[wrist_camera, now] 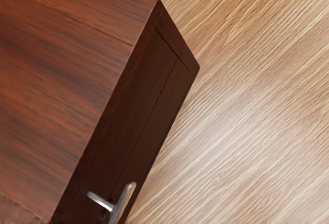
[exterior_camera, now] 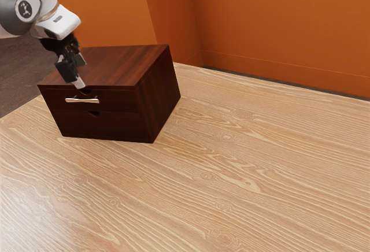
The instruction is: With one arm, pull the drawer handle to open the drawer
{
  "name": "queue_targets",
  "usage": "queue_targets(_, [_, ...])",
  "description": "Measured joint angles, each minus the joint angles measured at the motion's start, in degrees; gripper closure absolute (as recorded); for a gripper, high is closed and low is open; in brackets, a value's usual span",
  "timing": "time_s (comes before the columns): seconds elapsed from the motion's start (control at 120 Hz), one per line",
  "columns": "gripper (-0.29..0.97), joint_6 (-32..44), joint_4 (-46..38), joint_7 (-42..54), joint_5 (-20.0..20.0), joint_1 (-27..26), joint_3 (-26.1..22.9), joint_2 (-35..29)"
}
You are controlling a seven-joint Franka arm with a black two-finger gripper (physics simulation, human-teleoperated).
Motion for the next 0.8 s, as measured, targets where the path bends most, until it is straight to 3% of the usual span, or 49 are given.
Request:
queue_targets(0.258, [0.03,14.1,-6.4,10.2,-5.6,5.0,1.6,0.4])
queue_targets(0.65, [0.17,28.9,-12.9,20.1,-7.8,6.0,1.6,2.1])
queue_targets(0.8, [0.22,31.8,-22.4,22.4,-7.8,5.9,1.9,-7.8])
